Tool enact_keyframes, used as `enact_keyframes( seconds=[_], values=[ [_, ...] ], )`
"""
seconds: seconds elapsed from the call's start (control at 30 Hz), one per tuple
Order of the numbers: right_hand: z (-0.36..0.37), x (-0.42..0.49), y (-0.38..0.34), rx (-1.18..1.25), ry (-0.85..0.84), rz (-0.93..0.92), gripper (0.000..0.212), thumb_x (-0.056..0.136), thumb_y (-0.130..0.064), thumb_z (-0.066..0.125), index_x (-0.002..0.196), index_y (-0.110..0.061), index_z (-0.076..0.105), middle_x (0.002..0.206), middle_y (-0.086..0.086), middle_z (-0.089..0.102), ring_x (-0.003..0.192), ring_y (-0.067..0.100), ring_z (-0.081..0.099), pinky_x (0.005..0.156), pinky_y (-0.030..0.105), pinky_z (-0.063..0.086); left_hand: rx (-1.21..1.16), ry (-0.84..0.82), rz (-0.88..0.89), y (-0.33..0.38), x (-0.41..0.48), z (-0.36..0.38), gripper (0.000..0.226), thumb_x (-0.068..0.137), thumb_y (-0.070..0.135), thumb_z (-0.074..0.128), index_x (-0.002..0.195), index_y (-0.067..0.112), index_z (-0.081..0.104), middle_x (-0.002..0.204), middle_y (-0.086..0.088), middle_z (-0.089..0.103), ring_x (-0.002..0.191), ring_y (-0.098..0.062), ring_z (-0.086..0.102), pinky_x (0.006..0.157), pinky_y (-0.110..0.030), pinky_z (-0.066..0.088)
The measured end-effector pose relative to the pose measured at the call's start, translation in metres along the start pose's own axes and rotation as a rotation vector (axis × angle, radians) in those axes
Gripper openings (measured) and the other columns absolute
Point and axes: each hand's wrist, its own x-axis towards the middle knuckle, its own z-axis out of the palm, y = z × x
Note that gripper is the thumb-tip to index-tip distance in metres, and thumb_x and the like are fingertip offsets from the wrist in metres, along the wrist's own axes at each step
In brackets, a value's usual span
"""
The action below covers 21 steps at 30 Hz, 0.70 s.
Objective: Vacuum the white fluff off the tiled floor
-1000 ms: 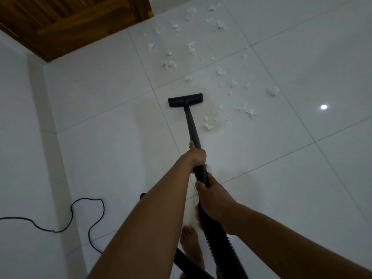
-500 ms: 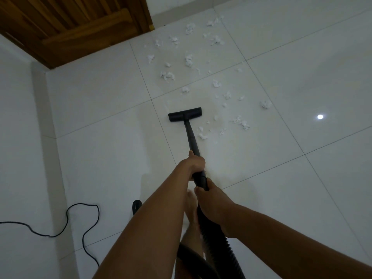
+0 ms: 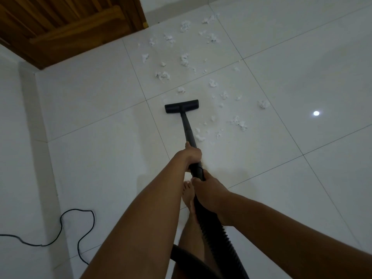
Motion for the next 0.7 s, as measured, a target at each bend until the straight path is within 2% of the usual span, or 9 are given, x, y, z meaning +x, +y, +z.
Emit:
enact_keyframes(
  seconds=[0.2,0.37,0.57,0.7],
  values=[
    [-0.006,0.013,-0.021,0.038,-0.039,0.034,0.046,0.108,-0.026,0.038,0.152,-0.035,0.030,0.068,0.014,0.058,0.035,0.016,0.054,0.039,0.025,0.051,-0.023,0.011,0.006,0.020,0.014,-0.009,0.075,0.105,0.012,0.034,0.161,0.033,-0.011,0.143,-0.024,0.051,0.095,-0.025,0.059,0.094,-0.039,0.057],
    [-0.007,0.024,-0.038,0.045,-0.049,0.029,0.045,0.109,-0.026,0.038,0.152,-0.036,0.030,0.067,0.014,0.057,0.033,0.016,0.053,0.039,0.024,0.050,-0.039,0.015,0.006,0.034,0.026,-0.019,0.076,0.105,0.014,0.035,0.160,0.034,-0.013,0.144,-0.024,0.051,0.095,-0.025,0.059,0.095,-0.041,0.057],
    [-0.016,0.030,-0.053,0.020,-0.049,0.028,0.043,0.109,-0.025,0.036,0.151,-0.035,0.031,0.065,0.013,0.057,0.030,0.014,0.053,0.037,0.023,0.049,0.001,0.003,-0.001,0.051,0.026,-0.024,0.081,0.102,0.009,0.036,0.159,0.033,-0.016,0.144,-0.024,0.050,0.120,-0.033,0.062,0.098,-0.045,0.056],
    [-0.019,0.030,-0.058,0.045,-0.052,0.045,0.044,0.108,-0.024,0.038,0.150,-0.036,0.032,0.065,0.013,0.056,0.030,0.015,0.053,0.037,0.024,0.050,-0.004,0.012,-0.002,0.056,0.025,-0.025,0.081,0.101,0.010,0.035,0.160,0.032,-0.016,0.142,-0.024,0.052,0.118,-0.032,0.063,0.097,-0.044,0.057]
  ],
)
